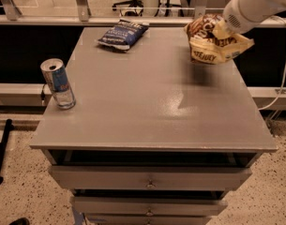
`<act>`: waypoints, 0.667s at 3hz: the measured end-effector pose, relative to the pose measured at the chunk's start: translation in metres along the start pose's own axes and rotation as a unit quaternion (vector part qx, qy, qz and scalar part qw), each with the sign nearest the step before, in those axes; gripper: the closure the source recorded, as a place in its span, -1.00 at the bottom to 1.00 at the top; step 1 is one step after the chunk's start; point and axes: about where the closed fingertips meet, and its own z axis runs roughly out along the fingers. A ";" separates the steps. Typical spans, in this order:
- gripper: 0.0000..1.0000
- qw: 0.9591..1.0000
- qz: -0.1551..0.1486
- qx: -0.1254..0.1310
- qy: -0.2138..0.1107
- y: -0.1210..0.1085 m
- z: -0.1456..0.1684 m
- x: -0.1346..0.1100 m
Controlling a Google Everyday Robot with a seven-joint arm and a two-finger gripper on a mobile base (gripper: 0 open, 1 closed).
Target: Move brown chip bag near blue chip bag
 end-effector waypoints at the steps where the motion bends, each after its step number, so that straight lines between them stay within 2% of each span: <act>1: 1.00 0.999 0.027 0.008 -0.027 0.001 0.049 -0.039; 2: 1.00 0.998 0.051 -0.005 -0.041 0.019 0.093 -0.068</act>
Offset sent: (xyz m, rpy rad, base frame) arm 0.1343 0.1072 -0.0606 0.1942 -0.0502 -0.0444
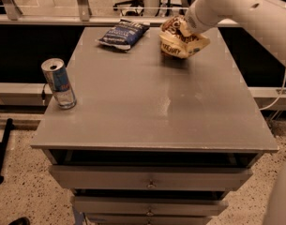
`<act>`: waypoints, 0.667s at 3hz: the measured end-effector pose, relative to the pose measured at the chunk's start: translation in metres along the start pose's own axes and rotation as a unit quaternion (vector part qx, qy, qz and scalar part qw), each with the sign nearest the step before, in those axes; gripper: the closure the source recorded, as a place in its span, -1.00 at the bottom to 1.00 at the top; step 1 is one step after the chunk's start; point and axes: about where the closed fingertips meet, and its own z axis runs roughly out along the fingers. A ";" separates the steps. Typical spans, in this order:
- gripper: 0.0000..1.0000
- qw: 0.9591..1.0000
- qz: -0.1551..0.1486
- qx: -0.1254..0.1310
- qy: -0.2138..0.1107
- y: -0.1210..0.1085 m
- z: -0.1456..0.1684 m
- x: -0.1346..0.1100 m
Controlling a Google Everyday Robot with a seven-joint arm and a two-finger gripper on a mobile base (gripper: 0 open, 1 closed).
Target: Move brown chip bag near blue chip bag
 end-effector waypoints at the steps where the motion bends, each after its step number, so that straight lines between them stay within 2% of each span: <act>1: 1.00 1.000 0.015 -0.020 -0.016 0.026 0.031 -0.022; 2: 1.00 0.998 0.032 -0.043 -0.034 0.051 0.048 -0.041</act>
Offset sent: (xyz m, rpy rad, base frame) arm 0.0451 0.1137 -0.0264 0.2097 -0.0042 0.0618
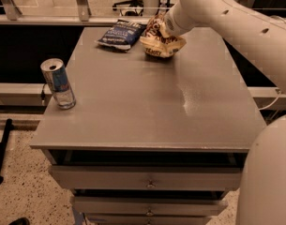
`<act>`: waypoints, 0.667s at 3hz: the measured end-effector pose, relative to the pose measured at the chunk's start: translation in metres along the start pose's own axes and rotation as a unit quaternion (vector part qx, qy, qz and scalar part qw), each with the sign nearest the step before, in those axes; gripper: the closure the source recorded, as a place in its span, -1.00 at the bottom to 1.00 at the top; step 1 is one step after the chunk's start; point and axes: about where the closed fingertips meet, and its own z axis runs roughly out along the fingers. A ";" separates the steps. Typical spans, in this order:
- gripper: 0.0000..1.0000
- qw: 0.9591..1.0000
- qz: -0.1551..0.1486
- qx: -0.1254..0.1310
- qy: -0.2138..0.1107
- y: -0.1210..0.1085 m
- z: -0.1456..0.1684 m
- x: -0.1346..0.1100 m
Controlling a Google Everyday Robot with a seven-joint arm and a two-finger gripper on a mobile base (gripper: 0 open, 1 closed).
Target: Move brown chip bag near blue chip bag
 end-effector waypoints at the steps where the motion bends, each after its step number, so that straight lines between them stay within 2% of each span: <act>1: 1.00 0.999 0.013 -0.023 -0.022 0.022 0.006 -0.018; 2: 1.00 0.998 0.023 -0.045 -0.042 0.038 0.005 -0.033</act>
Offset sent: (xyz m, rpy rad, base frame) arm -0.0019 0.0718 0.0268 0.1891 -0.0321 0.0876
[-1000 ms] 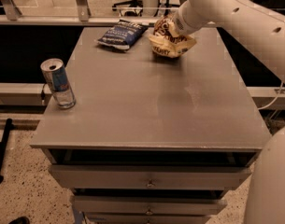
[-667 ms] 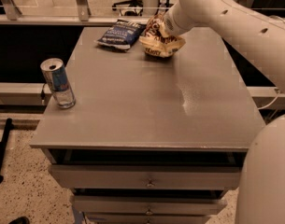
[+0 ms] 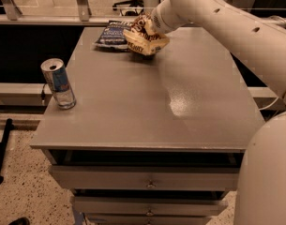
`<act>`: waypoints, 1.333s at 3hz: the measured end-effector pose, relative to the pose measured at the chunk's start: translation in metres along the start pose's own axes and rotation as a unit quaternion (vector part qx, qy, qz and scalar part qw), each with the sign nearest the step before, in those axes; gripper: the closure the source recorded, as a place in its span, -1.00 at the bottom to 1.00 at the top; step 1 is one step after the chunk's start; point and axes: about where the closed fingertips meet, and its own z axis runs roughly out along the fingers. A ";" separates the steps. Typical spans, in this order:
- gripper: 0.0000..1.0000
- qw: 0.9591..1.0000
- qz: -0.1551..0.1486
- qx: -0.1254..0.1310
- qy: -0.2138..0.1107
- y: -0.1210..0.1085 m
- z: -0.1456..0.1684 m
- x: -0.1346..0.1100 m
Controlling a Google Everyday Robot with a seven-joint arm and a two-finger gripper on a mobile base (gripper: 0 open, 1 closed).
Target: Move brown chip bag near blue chip bag
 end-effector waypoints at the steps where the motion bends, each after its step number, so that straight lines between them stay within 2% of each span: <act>1: 0.71 1.000 0.009 -0.015 -0.004 0.011 0.003 -0.006; 4: -0.71 0.999 0.024 -0.038 0.008 0.023 0.006 0.003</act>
Offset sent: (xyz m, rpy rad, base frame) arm -0.0062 0.0216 0.0012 0.0687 0.0474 0.0270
